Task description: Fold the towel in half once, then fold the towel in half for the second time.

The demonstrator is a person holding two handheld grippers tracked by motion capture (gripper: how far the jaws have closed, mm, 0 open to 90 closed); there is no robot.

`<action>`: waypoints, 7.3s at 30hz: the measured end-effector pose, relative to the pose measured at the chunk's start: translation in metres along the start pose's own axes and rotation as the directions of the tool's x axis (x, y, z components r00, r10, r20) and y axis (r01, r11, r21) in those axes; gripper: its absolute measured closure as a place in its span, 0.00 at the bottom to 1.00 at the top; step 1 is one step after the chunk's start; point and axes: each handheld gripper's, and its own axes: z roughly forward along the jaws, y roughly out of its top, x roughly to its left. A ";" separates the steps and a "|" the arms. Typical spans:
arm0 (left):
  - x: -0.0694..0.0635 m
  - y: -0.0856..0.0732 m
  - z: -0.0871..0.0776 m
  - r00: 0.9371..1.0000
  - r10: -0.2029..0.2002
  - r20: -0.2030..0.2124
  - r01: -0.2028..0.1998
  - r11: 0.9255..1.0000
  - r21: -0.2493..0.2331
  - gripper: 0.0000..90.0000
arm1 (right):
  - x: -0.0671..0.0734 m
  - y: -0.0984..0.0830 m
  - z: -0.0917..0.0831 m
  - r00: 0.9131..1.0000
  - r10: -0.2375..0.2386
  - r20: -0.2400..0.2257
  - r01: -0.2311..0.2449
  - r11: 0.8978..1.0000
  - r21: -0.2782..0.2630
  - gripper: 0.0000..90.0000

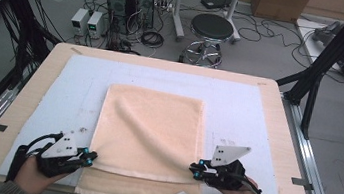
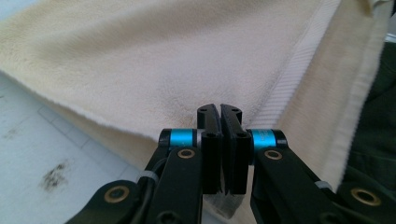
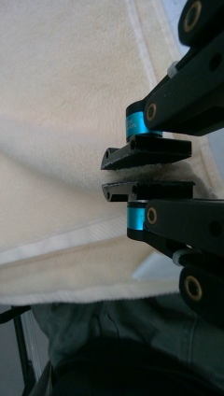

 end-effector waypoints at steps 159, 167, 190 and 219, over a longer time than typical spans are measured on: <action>0.193 0.080 0.069 0.919 -0.320 -0.233 0.272 0.938 -0.217 0.94 | -0.197 0.072 0.027 0.951 0.242 0.192 -0.231 0.970 -0.081 0.90; 0.157 0.058 0.046 0.949 -0.258 -0.183 0.216 0.951 -0.221 0.94 | -0.157 0.060 0.010 0.972 0.197 0.127 -0.188 0.979 -0.082 0.90; 0.083 -0.030 0.028 0.981 -0.180 -0.076 0.176 0.983 -0.061 0.83 | -0.077 -0.013 0.013 0.978 0.188 0.090 -0.192 0.981 0.039 0.73; 0.059 -0.021 0.050 0.995 -0.098 -0.009 0.098 0.995 0.000 0.92 | -0.057 -0.016 0.047 0.993 0.115 -0.011 -0.114 0.991 0.068 0.92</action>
